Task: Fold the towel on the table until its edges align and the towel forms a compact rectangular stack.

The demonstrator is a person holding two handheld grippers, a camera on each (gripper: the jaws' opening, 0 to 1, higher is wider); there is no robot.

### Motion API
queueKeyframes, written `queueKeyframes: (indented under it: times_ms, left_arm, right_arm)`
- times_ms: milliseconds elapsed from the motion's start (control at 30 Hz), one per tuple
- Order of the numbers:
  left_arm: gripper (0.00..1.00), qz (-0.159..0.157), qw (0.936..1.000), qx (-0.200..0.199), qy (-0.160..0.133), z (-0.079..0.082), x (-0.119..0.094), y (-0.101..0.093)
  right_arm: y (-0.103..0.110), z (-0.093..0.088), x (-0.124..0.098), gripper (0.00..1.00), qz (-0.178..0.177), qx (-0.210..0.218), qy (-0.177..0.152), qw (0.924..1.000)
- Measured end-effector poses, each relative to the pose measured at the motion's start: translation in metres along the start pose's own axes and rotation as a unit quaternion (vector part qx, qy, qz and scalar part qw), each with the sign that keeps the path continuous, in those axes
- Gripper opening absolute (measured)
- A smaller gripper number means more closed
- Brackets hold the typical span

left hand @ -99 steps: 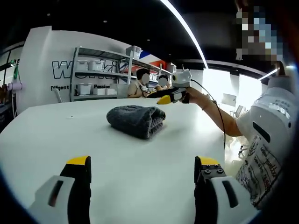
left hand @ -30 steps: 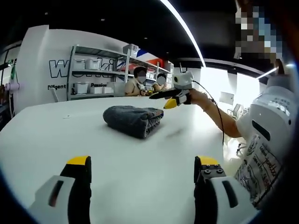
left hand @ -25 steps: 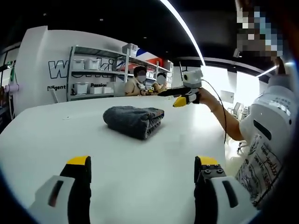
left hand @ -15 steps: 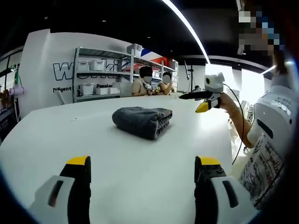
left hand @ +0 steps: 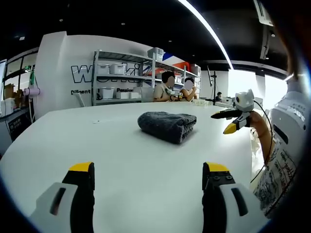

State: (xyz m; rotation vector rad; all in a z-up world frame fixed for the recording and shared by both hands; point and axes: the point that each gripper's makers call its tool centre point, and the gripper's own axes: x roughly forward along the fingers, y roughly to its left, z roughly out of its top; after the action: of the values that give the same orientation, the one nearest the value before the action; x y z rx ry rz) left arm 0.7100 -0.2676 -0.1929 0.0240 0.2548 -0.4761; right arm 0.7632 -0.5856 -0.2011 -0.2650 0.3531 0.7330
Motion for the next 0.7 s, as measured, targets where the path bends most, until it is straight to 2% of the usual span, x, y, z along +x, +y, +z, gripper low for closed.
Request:
queueKeyframes:
  times_ms: [133, 233, 333, 433, 567, 700]
  left_arm:
    - [0.97, 0.007, 1.0000, 0.000, 0.002, -0.001, -0.001, 0.004]
    - [0.97, 0.006, 0.9999, -0.003, -0.011, 0.004, -0.004, 0.004]
    - [0.96, 0.006, 0.9998, -0.009, -0.017, 0.005, -0.004, 0.003]
    - [0.97, 0.005, 0.9999, -0.007, -0.010, 0.002, -0.003, 0.002]
    - [0.97, 0.002, 0.9999, -0.009, -0.012, 0.002, -0.003, 0.002]
    - [0.97, 0.002, 0.9998, -0.011, -0.016, 0.002, -0.002, 0.002]
  right_arm:
    - [-0.001, -0.003, -0.001, 0.99, 0.002, -0.008, 0.011, 0.9999]
    - [-0.003, -0.003, -0.001, 0.99, 0.003, -0.013, 0.014, 0.9998]
    - [-0.005, -0.001, -0.001, 0.99, 0.002, -0.012, 0.009, 0.9999]
    - [-0.005, 0.001, -0.001, 0.99, 0.003, -0.008, 0.002, 1.0000]
    - [-0.008, -0.001, -0.001, 0.99, -0.004, -0.010, 0.009, 0.9999]
    - [-0.012, -0.001, -0.005, 0.99, -0.007, 0.004, 0.002, 1.0000]
